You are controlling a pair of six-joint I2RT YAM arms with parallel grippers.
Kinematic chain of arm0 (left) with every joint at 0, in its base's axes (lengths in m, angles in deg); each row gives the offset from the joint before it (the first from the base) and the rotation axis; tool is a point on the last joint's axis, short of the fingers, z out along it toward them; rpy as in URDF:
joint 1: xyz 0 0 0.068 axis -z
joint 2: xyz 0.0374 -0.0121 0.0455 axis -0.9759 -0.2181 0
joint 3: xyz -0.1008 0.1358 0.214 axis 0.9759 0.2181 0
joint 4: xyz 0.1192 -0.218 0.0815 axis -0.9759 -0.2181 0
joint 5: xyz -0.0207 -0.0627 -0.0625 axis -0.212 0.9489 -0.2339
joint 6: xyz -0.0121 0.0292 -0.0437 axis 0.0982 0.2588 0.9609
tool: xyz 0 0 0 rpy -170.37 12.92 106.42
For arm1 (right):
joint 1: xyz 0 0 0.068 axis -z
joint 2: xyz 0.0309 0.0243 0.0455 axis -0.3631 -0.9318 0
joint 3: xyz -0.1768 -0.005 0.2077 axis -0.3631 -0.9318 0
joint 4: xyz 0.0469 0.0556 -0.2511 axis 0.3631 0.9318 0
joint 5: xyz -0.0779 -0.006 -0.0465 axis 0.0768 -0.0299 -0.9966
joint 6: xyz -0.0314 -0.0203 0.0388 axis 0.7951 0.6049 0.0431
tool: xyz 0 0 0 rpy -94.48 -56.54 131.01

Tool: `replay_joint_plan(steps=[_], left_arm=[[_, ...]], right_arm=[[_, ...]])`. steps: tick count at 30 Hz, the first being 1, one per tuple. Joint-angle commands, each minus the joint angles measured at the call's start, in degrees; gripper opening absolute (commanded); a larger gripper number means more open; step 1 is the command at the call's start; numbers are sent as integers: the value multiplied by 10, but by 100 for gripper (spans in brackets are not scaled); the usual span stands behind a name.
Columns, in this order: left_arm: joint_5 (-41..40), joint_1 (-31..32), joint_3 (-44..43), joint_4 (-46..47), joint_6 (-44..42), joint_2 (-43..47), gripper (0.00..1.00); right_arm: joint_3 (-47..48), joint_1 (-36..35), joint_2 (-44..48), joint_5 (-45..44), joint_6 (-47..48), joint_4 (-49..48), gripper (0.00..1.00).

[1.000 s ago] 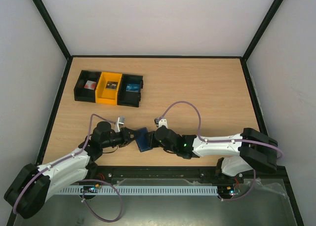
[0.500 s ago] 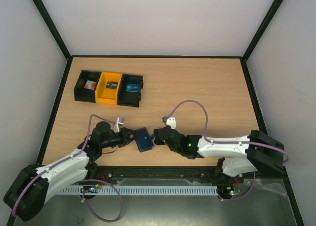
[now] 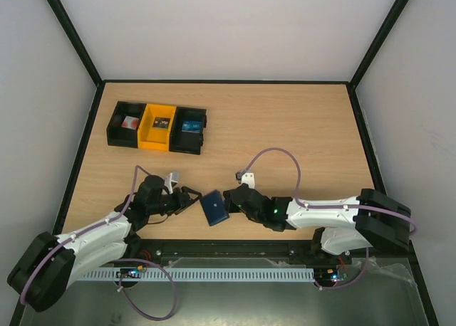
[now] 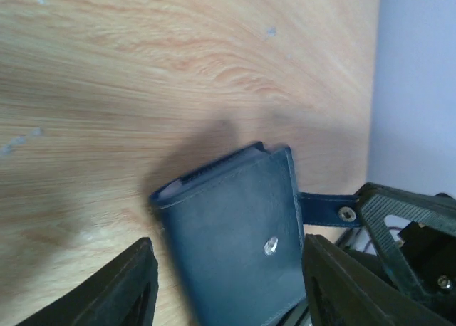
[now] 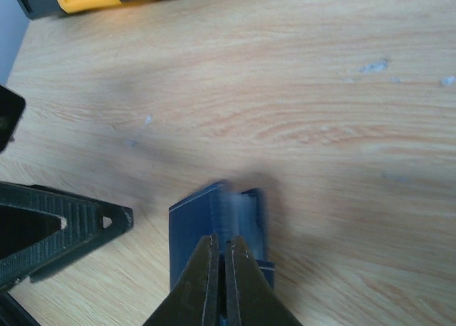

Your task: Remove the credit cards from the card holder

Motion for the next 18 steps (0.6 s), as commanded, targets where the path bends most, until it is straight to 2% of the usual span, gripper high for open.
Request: replay_joint_plan(steps=[1, 3, 7, 13, 18], left_arm=[[-16, 1, -35, -60, -56, -14, 63], [-27, 2, -46, -78, -61, -8, 69], [-37, 2, -61, -101, -68, 14, 73], [-19, 2, -65, -118, -67, 54, 78], [3, 1, -42, -108, -59, 93, 80]], right_arm=[[-23, 3, 24, 7, -10, -18, 2], [-23, 4, 34, 6, -11, -11, 2], [-26, 4, 55, 20, -18, -17, 2], [-42, 4, 63, 103, -37, -105, 2], [-34, 3, 33, 173, -54, -173, 2]])
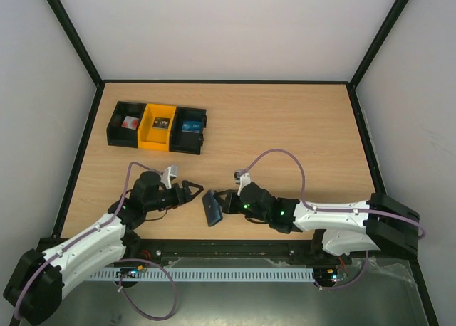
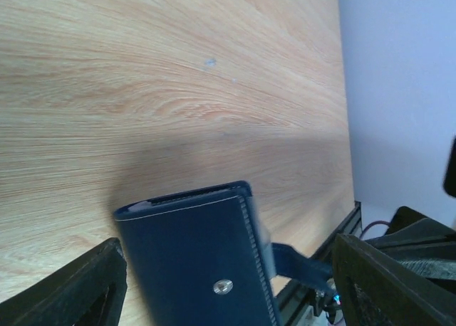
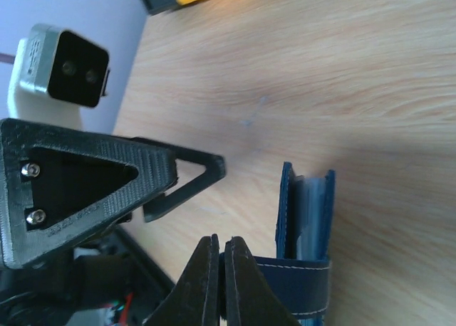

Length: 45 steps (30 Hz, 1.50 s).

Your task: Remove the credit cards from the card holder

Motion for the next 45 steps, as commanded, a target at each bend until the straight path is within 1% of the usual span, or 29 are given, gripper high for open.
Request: replay_joint_plan(steps=[1, 6, 11, 19, 28, 30, 34, 37, 40, 45], left_arm=[[16, 1, 19, -7, 1, 35, 80], [28, 1, 49, 8, 12, 45, 80], [28, 2, 58, 8, 6, 33, 80], [19, 1, 63, 3, 16, 49, 78], [14, 2, 69, -4, 21, 60, 78], [8, 1, 74, -4, 21, 59, 77], [6, 2, 78, -3, 22, 53, 75], [3, 1, 80, -3, 20, 51, 70], [0, 2, 81, -1, 19, 48, 64], [-1, 1, 87, 15, 22, 36, 59]], right_arm=[[7, 3, -28, 72, -23, -85, 2], [6, 3, -62, 104, -36, -127, 2], [3, 3, -67, 111, -47, -147, 2], [37, 3, -65, 109, -35, -135, 2], [28, 3, -65, 127, -44, -156, 2], [31, 3, -64, 118, -39, -140, 2], [32, 6, -51, 67, -23, -77, 2], [28, 13, -37, 21, -14, -20, 2], [14, 24, -26, -11, -6, 17, 2], [-20, 37, -2, -35, -8, 33, 2]])
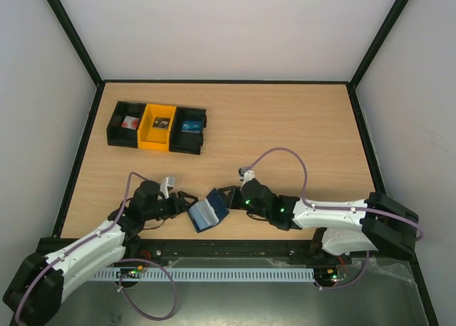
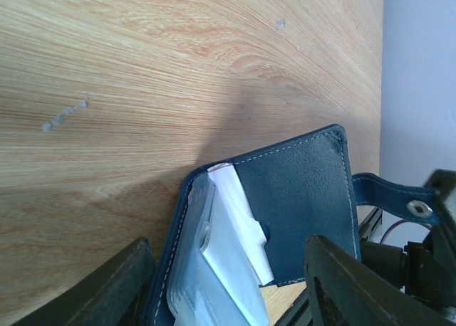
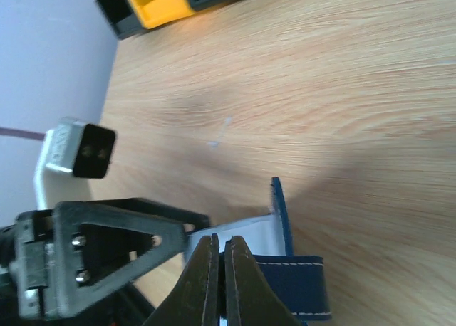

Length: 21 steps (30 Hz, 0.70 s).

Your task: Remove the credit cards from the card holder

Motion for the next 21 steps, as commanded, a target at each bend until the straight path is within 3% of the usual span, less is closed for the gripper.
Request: replay_joint_plan(steps=[1, 10, 18, 21], left_arm=[[-2, 2, 14, 21, 1, -11, 57], [7, 1, 23, 51, 5, -42, 49], [37, 2, 48, 121, 37, -39, 33], [39, 1, 53, 131, 41, -37, 21]], right_arm=[[-35, 11, 25, -51, 7, 49, 2], [-71, 16, 26, -80, -8, 44, 2], [-92, 17, 20, -102, -17, 46, 2], [-90, 17, 24, -114, -13, 58, 2]])
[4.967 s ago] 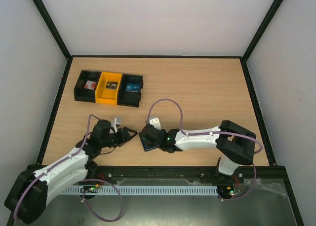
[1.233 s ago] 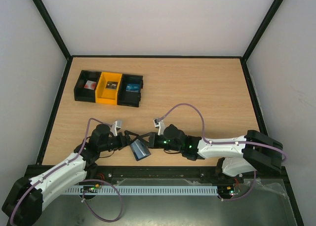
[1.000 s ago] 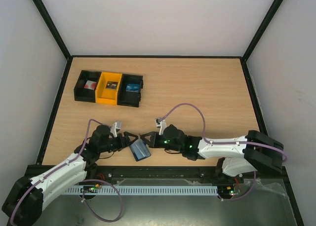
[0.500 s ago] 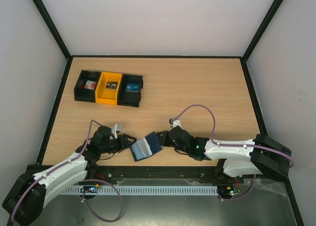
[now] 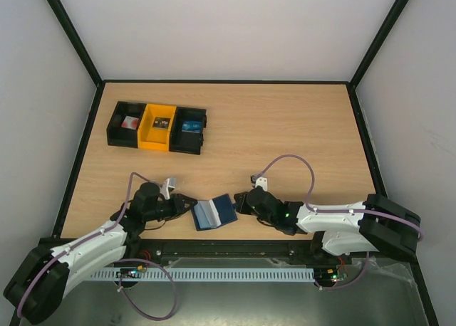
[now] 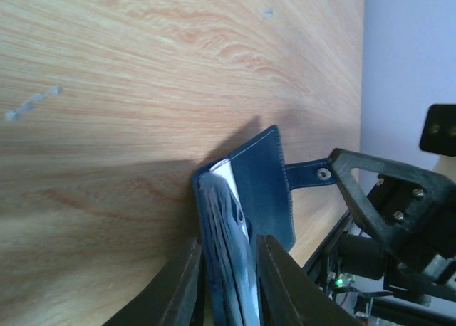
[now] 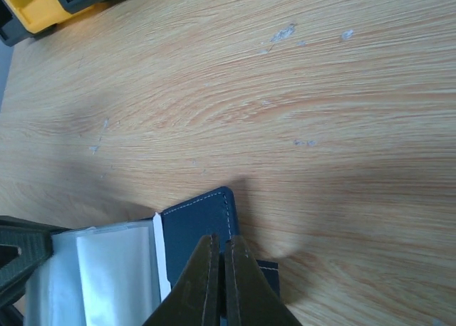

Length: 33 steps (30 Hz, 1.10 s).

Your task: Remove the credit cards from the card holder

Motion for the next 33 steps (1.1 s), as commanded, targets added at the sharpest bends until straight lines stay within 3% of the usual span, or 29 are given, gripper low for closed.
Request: replay_joint_plan(steps=[1, 5, 12, 17, 24, 33], left_arm=[[17, 2, 24, 46, 9, 4, 17], [22, 2, 22, 51, 8, 4, 3], [21, 2, 22, 58, 9, 2, 3], [21, 2, 23, 57, 10, 0, 3], [18, 1, 24, 51, 12, 2, 3], [13, 1, 18, 50, 15, -6, 3]], right_arm=[[-4, 3, 7, -41, -2, 24, 2], [24, 2, 9, -32, 14, 63, 12], [108, 3, 29, -12, 61, 158, 41], [121, -2, 25, 60, 72, 119, 53], [152, -55, -65, 65, 69, 84, 81], [177, -75, -134, 100, 86, 61, 85]])
